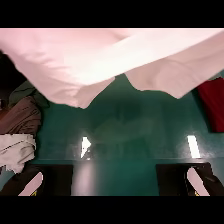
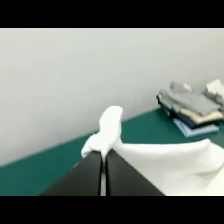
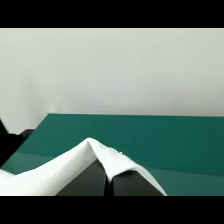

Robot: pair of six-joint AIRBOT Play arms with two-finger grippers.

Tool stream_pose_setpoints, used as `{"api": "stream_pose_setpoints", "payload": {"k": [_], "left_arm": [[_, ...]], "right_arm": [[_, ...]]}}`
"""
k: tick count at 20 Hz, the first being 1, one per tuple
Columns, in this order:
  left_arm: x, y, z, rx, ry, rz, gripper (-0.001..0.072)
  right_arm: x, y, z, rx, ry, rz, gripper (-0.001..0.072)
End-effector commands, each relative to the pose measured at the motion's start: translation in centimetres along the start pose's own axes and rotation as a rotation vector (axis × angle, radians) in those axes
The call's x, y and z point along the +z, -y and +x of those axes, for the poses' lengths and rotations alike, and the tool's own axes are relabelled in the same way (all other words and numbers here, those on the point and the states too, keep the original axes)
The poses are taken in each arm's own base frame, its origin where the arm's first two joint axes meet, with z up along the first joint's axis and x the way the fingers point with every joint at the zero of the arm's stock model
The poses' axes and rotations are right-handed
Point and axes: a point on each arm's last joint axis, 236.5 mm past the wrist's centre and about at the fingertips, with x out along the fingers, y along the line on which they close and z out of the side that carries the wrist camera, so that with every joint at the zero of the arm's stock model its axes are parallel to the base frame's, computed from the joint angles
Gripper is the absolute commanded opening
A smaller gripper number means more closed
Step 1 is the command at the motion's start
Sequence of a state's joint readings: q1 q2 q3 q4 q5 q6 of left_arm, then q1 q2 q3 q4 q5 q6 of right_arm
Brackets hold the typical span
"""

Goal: Fold the shirts.

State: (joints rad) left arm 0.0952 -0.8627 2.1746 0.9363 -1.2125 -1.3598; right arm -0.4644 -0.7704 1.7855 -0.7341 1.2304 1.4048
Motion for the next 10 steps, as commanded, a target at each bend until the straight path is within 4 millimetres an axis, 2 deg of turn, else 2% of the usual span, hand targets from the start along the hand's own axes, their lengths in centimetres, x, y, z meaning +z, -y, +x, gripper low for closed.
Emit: {"api": "stream_pose_setpoints", "payload": {"k": [1, 3, 4, 5, 6, 7, 9, 10], "left_arm": [[3.3, 2.7, -4.2, 0.003, 0.117, 0.05, 0.0021], [1.1, 2.1, -3.1, -0.001, 0.037, 0.006, 0.0022], [-1.2, 1.1, -1.8, 0.001, -0.033, -0.028, 0.0022], [-4.5, 0.1, -0.2, -0.002, -0.127, -0.073, 0.0022], [-8.1, -1.0, 1.4, -0.006, -0.23, -0.124, 0.0022], [-12.6, -2.1, 3.0, -0.015, -0.358, -0.183, 0.0022], [-21.8, -3.7, 5.3, -0.039, -0.608, -0.312, 0.0022], [-26.4, -4.5, 6.2, -0.047, -0.723, -0.381, 0.0022]], "right_arm": [[2.1, -0.2, -3.9, -0.162, 0.027, -0.099, 0.0012], [2.2, 0.8, -3.8, -0.194, 0.008, -0.056, 0.0012], [1.5, 1.5, -3.3, -0.194, -0.035, -0.023, 0.0012], [0.3, 2.6, -2.5, -0.183, -0.099, 0.032, 0.0012], [-1.4, 4.0, -1.5, -0.175, -0.174, 0.094, 0.0012], [-3.3, 5.2, -0.4, -0.151, -0.253, 0.145, 0.0012], [-8.7, 7.3, 2.5, -0.091, -0.459, 0.271, 0.0012], [-12.3, 8.3, 4.3, -0.07, -0.585, 0.318, 0.0012]]}}
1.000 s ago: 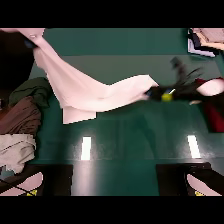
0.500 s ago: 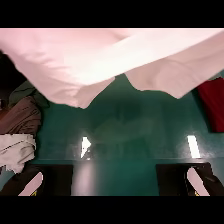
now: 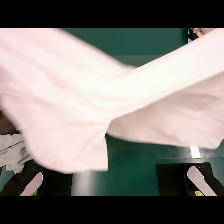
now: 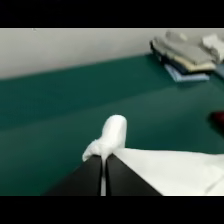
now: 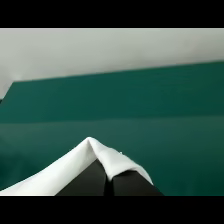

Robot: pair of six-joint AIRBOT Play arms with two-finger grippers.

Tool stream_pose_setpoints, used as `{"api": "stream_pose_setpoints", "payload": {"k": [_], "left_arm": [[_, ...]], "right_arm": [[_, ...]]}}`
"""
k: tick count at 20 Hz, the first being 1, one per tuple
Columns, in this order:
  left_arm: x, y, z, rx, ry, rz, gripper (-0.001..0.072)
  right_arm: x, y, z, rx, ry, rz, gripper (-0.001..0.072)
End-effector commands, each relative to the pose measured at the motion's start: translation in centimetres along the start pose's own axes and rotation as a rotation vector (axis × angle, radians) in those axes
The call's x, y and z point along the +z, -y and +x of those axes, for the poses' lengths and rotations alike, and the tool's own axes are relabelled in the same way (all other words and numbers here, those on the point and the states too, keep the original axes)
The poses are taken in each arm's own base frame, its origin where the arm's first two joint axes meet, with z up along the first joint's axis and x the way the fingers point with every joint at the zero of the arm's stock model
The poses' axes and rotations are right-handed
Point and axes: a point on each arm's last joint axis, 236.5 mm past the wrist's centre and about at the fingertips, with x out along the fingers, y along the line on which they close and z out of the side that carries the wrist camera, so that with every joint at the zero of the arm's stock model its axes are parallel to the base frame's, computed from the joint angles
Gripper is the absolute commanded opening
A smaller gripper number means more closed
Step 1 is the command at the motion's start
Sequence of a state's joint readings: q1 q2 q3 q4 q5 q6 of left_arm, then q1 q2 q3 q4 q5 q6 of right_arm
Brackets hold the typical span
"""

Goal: Fold the shirts.

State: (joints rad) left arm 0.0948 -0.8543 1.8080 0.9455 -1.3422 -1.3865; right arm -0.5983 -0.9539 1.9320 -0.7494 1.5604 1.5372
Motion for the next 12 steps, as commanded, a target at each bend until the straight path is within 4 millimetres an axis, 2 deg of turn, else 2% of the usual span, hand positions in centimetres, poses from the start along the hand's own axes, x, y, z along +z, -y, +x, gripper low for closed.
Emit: {"api": "stream_pose_setpoints", "payload": {"k": [1, 3, 5, 6, 8, 9, 10, 11, 12], "left_arm": [[-12.0, -4.9, 7.9, -0.038, -0.394, -0.205, 0.0022], [-18.0, -7.7, 12.0, -0.044, -0.547, -0.318, 0.0022], [-22.7, -10.4, 15.9, -0.039, -0.644, -0.394, 0.0023], [-24.6, -11.9, 17.9, -0.029, -0.675, -0.435, 0.0023], [-27.5, -14.1, 20.9, -0.004, -0.705, -0.493, 0.0042], [-28.5, -15.1, 22.0, 0.013, -0.703, -0.514, 0.0323], [-29.1, -15.9, 23.0, 0.032, -0.698, -0.54, 0.0665], [-29.3, -16.5, 23.5, 0.04, -0.691, -0.542, 0.0658], [-29.0, -17.1, 23.5, 0.051, -0.675, -0.538, 0.066]], "right_arm": [[-8.2, 4.2, 7.7, 0.019, -0.397, 0.141, 0.0012], [-14.4, 6.5, 13.0, -0.02, -0.624, 0.164, 0.0013], [-19.1, 8.4, 18.2, -0.077, -0.738, 0.147, 0.0013], [-20.6, 9.3, 20.9, -0.1, -0.746, 0.136, 0.0013], [-22.2, 10.3, 25.7, -0.104, -0.712, 0.147, 0.0014], [-22.5, 10.7, 27.4, -0.107, -0.692, 0.149, 0.0015], [-22.7, 11.2, 28.9, -0.112, -0.675, 0.155, 0.0027], [-22.7, 11.6, 29.7, -0.115, -0.676, 0.156, 0.0168], [-22.4, 12.1, 29.9, -0.118, -0.681, 0.163, 0.0464]]}}
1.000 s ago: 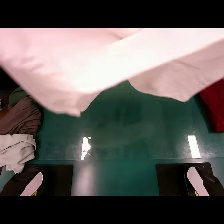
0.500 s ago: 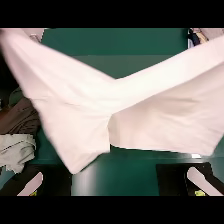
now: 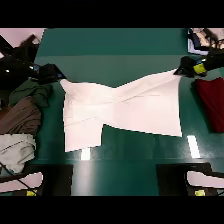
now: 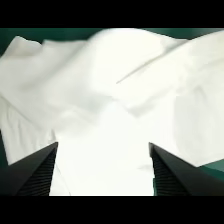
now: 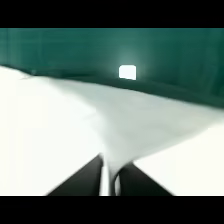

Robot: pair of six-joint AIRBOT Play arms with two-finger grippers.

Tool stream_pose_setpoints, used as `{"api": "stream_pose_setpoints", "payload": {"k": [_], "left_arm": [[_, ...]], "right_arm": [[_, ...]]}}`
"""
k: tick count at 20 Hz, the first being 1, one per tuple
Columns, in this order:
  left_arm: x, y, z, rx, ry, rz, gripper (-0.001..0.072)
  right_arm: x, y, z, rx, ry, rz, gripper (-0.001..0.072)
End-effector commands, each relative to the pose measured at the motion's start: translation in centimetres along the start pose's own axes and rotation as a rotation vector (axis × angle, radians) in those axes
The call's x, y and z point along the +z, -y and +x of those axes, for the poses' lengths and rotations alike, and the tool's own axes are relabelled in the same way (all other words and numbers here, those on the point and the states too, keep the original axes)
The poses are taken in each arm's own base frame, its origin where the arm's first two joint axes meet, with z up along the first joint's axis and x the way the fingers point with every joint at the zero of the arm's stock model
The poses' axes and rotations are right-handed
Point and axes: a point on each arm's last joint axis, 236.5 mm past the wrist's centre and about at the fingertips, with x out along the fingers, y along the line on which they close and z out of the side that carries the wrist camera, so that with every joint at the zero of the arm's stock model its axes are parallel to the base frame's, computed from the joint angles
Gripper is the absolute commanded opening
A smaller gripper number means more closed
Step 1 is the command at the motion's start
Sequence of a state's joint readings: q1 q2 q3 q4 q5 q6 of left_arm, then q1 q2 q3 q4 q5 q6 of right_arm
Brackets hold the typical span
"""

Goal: Fold the shirts.

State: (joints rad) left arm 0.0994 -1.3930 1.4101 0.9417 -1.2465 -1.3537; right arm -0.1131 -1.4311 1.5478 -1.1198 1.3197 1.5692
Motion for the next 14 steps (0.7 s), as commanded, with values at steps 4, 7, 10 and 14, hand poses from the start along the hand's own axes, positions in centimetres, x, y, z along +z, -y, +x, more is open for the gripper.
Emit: {"api": "stream_pose_setpoints", "payload": {"k": [4, 7, 10, 14], "left_arm": [[1.3, -5.4, -1.5, 0.032, 0.005, -0.086, 0.0659], [-3.5, -7.8, -1.5, 0.009, -0.14, -0.165, 0.0659], [-9.2, -9.0, 1.6, -0.028, -0.268, -0.246, 0.0659], [-14.1, -10.0, 5.2, -0.058, -0.307, -0.329, 0.066]], "right_arm": [[1.8, 2.4, -0.1, -0.035, -0.014, -0.012, 0.0411], [0.6, 3.3, -2.4, -0.047, -0.006, -0.023, 0.0377], [-1.2, 4.3, -3.1, -0.06, 0.01, 0.006, 0.0376], [-3.8, 4.8, -2.5, -0.065, 0.018, 0.029, 0.0376]]}}
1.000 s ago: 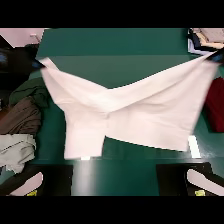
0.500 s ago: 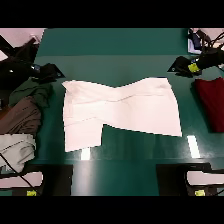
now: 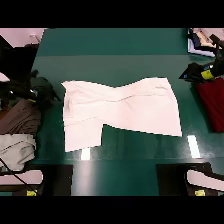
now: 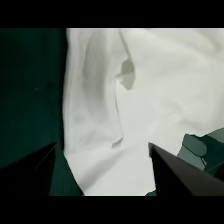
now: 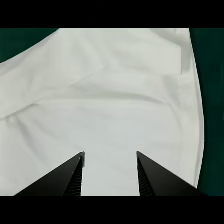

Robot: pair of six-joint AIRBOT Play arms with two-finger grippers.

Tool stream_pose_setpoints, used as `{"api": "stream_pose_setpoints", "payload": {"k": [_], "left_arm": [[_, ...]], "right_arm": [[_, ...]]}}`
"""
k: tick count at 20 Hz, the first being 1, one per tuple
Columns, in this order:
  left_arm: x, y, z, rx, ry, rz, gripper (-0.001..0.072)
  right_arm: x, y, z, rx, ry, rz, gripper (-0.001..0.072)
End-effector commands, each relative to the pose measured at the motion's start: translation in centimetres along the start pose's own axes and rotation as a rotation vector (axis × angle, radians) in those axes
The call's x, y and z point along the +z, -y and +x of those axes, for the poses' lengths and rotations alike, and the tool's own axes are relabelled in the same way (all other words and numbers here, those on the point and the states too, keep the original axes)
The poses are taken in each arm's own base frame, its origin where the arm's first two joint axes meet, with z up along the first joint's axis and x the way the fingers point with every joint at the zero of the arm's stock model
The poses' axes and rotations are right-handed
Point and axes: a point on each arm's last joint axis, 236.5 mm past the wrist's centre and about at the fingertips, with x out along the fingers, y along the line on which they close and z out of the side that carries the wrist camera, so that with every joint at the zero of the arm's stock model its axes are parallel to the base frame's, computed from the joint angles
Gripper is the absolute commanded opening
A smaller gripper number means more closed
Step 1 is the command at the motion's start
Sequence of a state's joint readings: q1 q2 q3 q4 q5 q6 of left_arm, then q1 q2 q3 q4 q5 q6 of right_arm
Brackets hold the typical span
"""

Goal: Fold the shirts.

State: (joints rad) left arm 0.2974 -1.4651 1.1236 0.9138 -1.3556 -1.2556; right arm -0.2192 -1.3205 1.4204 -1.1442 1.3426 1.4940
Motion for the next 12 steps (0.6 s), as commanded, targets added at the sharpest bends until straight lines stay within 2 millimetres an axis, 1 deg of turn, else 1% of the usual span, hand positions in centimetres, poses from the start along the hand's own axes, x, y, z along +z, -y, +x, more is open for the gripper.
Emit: {"api": "stream_pose_setpoints", "payload": {"k": [1, 2, 4, 6, 8, 9, 10, 11, 12], "left_arm": [[-2.7, -1.4, 3.4, -0.05, -0.03, -0.057, 0.066], [-3.0, -1.3, 3.9, -0.066, -0.03, -0.06, 0.0659], [-3.7, -1.9, 4.5, -0.06, -0.038, -0.073, 0.066], [-3.9, -2.3, 4.9, -0.052, -0.033, -0.088, 0.0659], [-4.2, -2.3, 5.0, -0.056, -0.043, -0.093, 0.0654], [-4.5, -2.2, 5.0, -0.06, -0.053, -0.092, 0.0455], [-4.6, -2.1, 5.0, -0.064, -0.058, -0.078, 0.028], [-4.7, -2.0, 5.0, -0.066, -0.062, -0.07, 0.0243], [-4.8, -2.0, 5.0, -0.068, -0.066, -0.071, 0.0243]], "right_arm": [[-1.9, 0.6, 0.3, -0.007, 0.014, 0.017, 0.0376], [-2.4, 0.7, 0.5, -0.008, 0.014, 0.022, 0.0376], [-3.3, 0.8, 0.5, -0.01, 0.009, 0.027, 0.0377], [-3.4, 0.7, 0.3, -0.01, 0.014, 0.025, 0.0376], [-3.4, 0.5, 0.0, -0.009, 0.018, 0.022, 0.0376], [-3.5, 0.5, 0.0, -0.008, 0.015, 0.022, 0.0376], [-3.6, 0.5, 0.0, -0.008, 0.009, 0.023, 0.0376], [-3.7, 0.5, 0.0, -0.007, 0.005, 0.022, 0.0376], [-3.9, 0.5, 0.0, -0.008, -0.001, 0.023, 0.0376]]}}
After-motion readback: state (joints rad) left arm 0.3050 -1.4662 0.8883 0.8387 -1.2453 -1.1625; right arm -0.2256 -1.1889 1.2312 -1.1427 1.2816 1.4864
